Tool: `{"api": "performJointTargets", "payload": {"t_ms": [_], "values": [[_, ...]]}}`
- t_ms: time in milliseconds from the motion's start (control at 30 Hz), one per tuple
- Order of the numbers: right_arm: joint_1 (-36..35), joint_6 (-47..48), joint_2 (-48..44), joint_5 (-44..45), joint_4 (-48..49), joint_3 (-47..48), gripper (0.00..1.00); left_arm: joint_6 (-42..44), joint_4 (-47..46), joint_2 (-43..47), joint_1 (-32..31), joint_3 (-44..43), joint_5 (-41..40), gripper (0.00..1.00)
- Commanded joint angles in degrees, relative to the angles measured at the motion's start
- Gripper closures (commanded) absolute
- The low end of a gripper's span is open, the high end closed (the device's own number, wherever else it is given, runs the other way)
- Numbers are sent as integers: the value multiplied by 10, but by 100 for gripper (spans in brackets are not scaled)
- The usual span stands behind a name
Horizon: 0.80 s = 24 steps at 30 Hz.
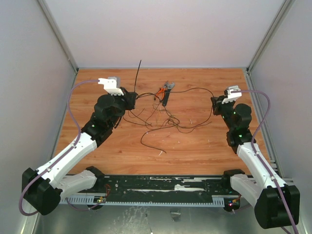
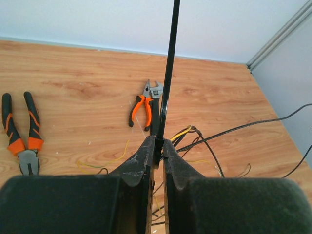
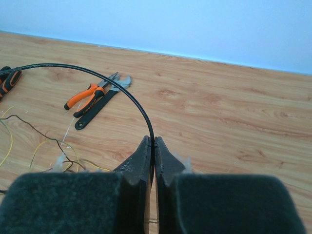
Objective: Zip-tie the wires
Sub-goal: Adjust the cable at the center of the board.
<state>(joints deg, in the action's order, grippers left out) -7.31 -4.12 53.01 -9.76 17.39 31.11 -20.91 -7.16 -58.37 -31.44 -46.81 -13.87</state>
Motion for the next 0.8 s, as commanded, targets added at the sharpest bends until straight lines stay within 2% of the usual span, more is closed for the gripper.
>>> {"api": "performJointTargets", "payload": {"t_ms": [0,767], "values": [[9,-18,-11,41,0,-8,100,-1,-12,11,7,7,-4,100],[29,-32,-7,93,-19,-1,100,-1,-13,9,12,6,-1,100]]}}
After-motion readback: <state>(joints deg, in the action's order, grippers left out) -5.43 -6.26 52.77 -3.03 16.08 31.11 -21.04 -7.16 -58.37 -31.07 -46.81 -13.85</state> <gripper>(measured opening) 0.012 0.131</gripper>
